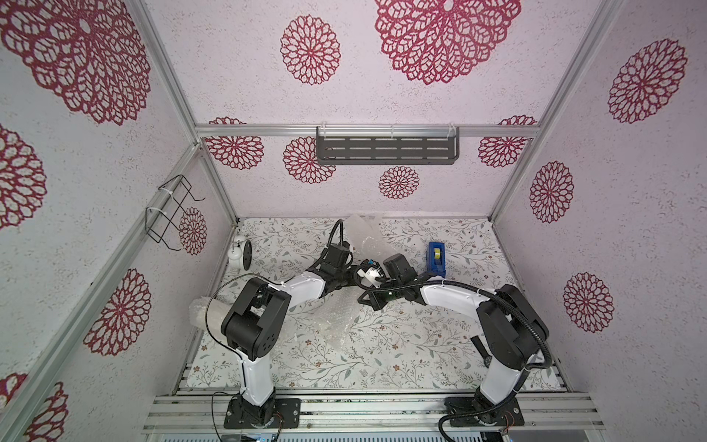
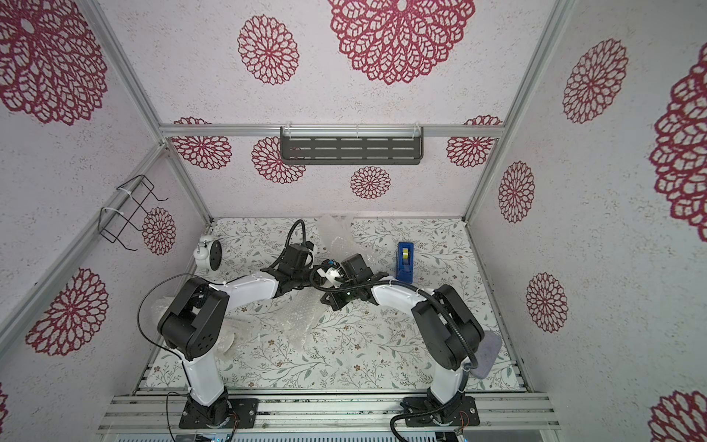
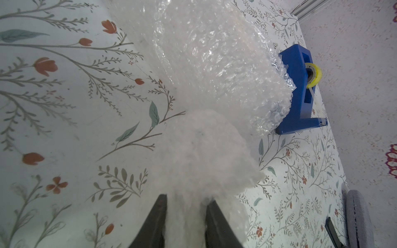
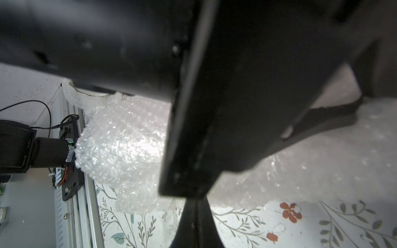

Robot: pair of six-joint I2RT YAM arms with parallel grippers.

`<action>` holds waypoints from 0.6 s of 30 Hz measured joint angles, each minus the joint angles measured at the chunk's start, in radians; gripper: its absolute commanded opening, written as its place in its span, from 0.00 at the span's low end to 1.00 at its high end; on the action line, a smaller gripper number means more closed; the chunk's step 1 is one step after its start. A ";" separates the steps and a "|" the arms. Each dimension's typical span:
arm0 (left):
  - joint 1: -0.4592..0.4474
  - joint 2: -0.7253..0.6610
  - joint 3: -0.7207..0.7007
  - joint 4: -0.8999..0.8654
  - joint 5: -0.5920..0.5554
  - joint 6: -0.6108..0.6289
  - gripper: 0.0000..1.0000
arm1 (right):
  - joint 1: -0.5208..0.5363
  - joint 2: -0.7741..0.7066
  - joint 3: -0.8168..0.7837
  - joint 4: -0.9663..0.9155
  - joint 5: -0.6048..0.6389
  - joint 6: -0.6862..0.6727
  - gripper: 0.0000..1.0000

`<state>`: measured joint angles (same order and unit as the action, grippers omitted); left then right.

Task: Wrap vases in bubble wrap
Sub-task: Stick the tape on the bubble wrap.

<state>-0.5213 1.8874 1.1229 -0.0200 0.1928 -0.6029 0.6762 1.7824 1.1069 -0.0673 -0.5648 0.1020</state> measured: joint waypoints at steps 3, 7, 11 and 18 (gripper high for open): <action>0.000 0.002 0.000 0.001 -0.003 -0.001 0.31 | 0.000 0.008 0.000 0.026 0.001 0.026 0.00; 0.000 0.002 -0.001 0.002 -0.004 -0.003 0.30 | 0.002 0.010 -0.005 0.057 0.009 0.059 0.06; 0.000 0.002 -0.003 0.005 -0.006 -0.007 0.31 | 0.010 0.010 -0.021 0.097 0.032 0.097 0.14; 0.000 0.002 -0.010 0.016 -0.011 -0.016 0.30 | 0.024 0.002 -0.067 0.182 0.092 0.171 0.23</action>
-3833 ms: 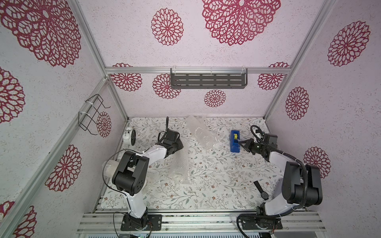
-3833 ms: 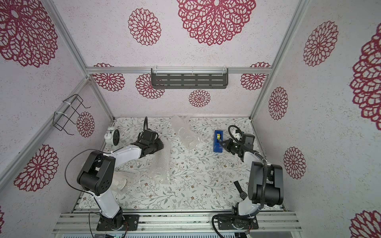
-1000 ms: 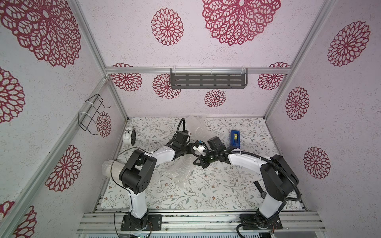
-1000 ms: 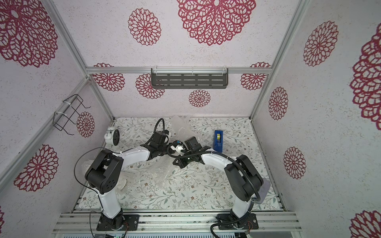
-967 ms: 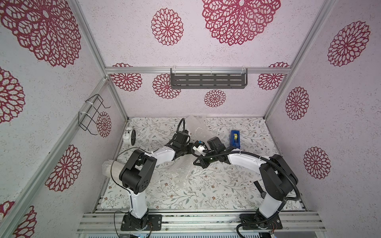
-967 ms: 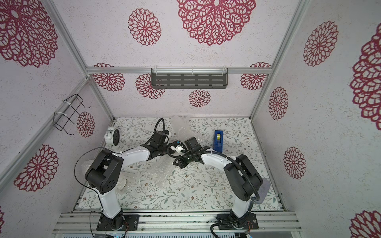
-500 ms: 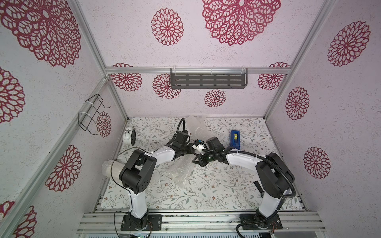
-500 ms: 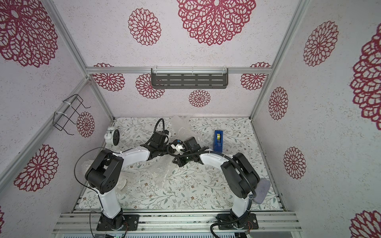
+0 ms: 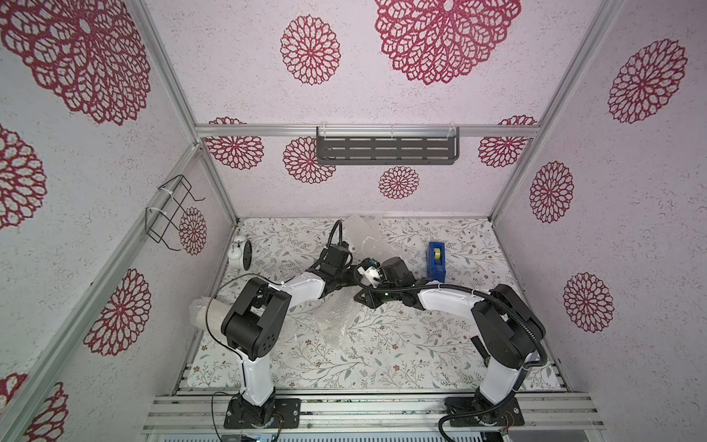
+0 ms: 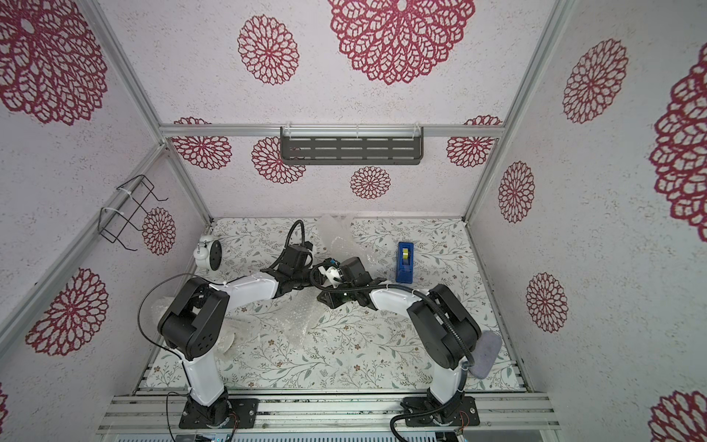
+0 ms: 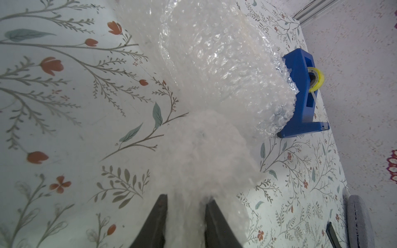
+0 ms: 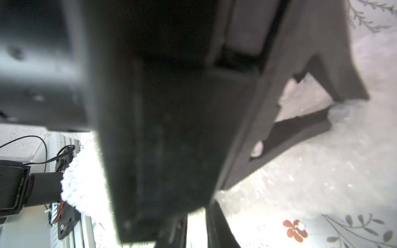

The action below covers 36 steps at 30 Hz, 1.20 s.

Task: Wrap vases in bubble wrap
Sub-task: Stick the tape on the bubble wrap.

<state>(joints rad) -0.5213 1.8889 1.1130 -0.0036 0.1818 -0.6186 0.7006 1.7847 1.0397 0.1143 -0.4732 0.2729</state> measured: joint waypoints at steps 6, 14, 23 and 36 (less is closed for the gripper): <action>0.000 -0.005 -0.013 0.017 -0.005 -0.011 0.30 | 0.033 -0.022 -0.023 0.033 0.072 0.050 0.35; 0.000 -0.011 -0.024 0.029 -0.013 -0.026 0.30 | 0.074 -0.035 -0.036 0.057 0.183 0.099 0.36; 0.000 -0.017 -0.036 0.040 -0.023 -0.039 0.29 | 0.100 -0.044 -0.065 0.114 0.264 0.162 0.39; -0.003 -0.031 -0.060 0.061 -0.030 -0.049 0.28 | 0.122 -0.061 -0.085 0.146 0.338 0.195 0.43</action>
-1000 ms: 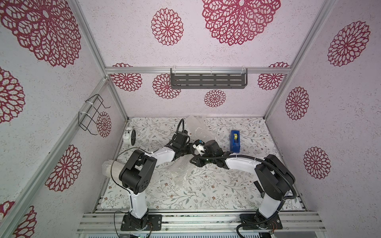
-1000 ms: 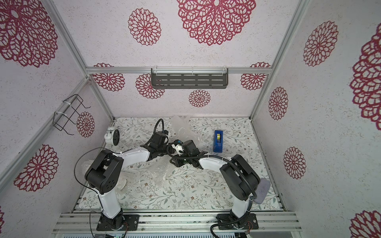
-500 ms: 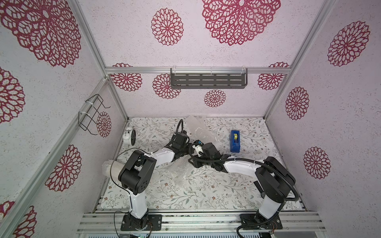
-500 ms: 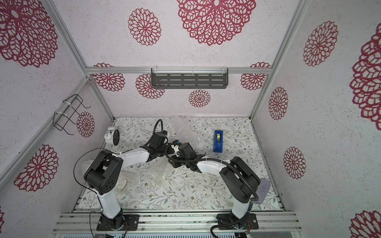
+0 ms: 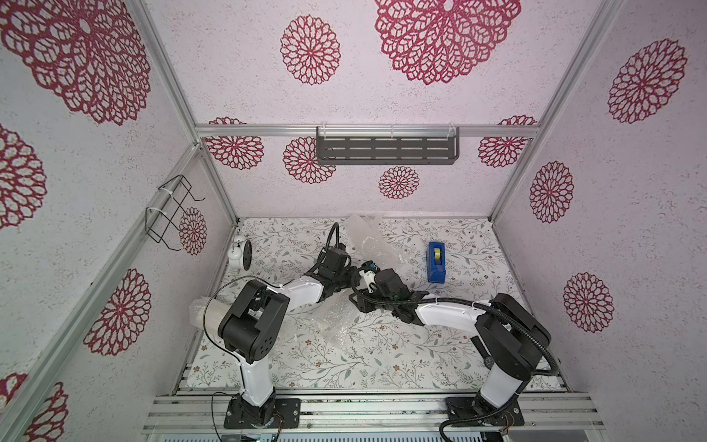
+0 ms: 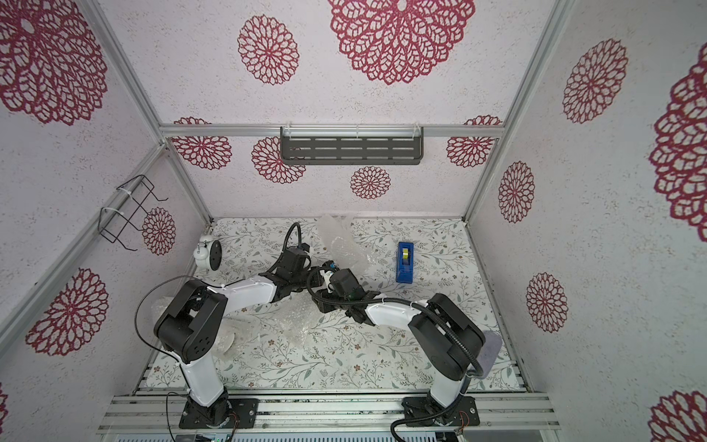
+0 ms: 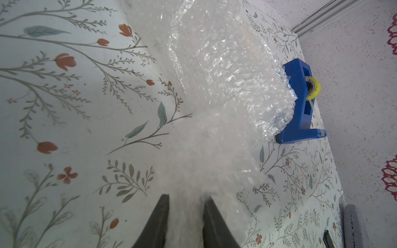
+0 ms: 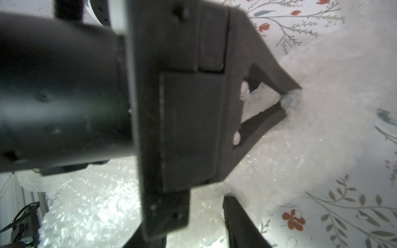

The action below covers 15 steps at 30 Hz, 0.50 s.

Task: Wrap vases in bubble wrap
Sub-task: Stick the tape on the bubble wrap.

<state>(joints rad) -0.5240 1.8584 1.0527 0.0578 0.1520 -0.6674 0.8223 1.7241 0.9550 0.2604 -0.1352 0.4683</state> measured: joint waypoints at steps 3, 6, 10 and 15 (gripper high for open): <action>0.000 0.000 0.000 0.000 -0.001 -0.004 0.27 | 0.000 0.000 0.000 0.005 -0.005 0.004 0.40; 0.000 -0.001 -0.001 0.000 -0.002 -0.007 0.27 | -0.001 0.000 0.000 0.004 -0.016 0.006 0.40; -0.002 -0.002 -0.001 -0.001 -0.004 -0.008 0.27 | -0.001 -0.003 0.000 -0.003 -0.019 0.005 0.46; -0.002 -0.002 -0.001 -0.002 -0.004 -0.010 0.27 | -0.001 -0.037 -0.001 -0.026 -0.012 0.003 0.47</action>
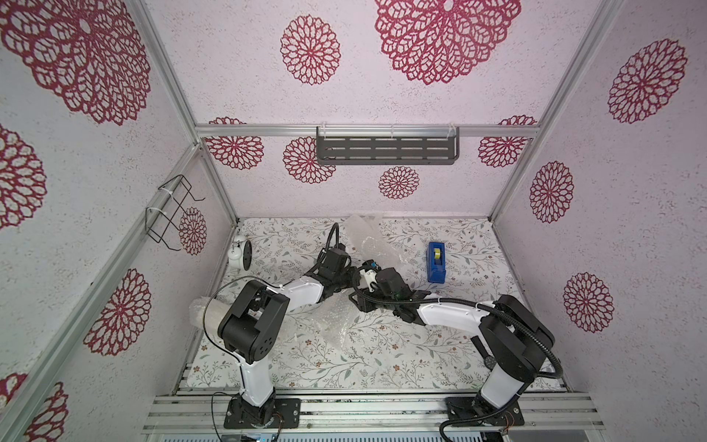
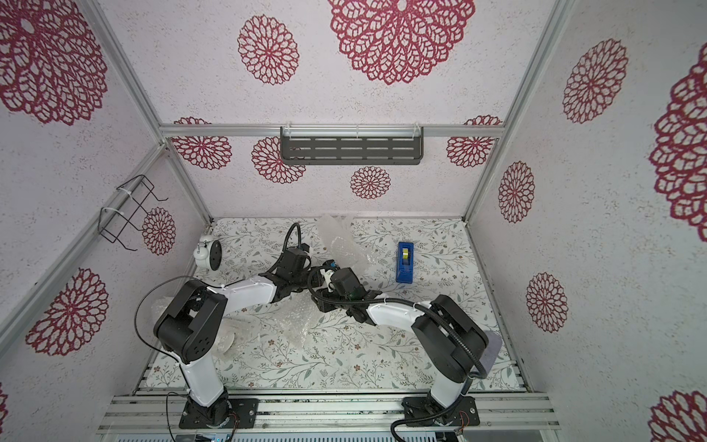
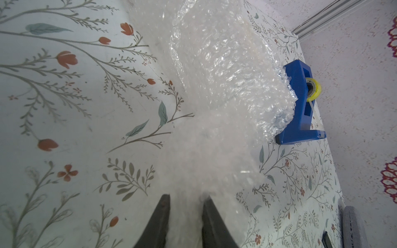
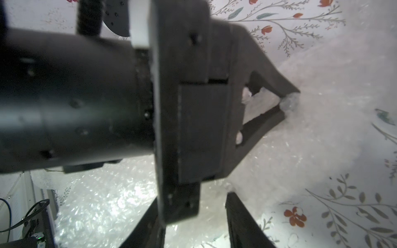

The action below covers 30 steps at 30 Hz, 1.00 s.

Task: Wrap vases in bubble wrap
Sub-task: Stick the tape on the bubble wrap.

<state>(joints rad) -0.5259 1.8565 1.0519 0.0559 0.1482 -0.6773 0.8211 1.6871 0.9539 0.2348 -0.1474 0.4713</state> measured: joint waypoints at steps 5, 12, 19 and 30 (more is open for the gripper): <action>0.000 0.000 0.000 -0.002 0.000 -0.001 0.26 | 0.000 -0.048 -0.019 -0.004 0.033 0.000 0.48; 0.000 -0.002 0.000 -0.005 0.000 -0.003 0.26 | 0.000 -0.050 -0.019 -0.019 0.074 0.000 0.54; -0.002 -0.005 0.000 -0.011 0.001 -0.004 0.27 | 0.000 -0.016 -0.018 -0.018 0.098 0.000 0.58; -0.003 -0.005 0.000 -0.014 0.000 -0.005 0.26 | 0.009 0.053 0.013 0.001 0.120 0.010 0.69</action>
<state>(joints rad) -0.5285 1.8511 1.0515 0.0422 0.1482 -0.6827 0.8299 1.7405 0.9672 0.2359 -0.0273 0.4816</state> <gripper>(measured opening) 0.263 0.677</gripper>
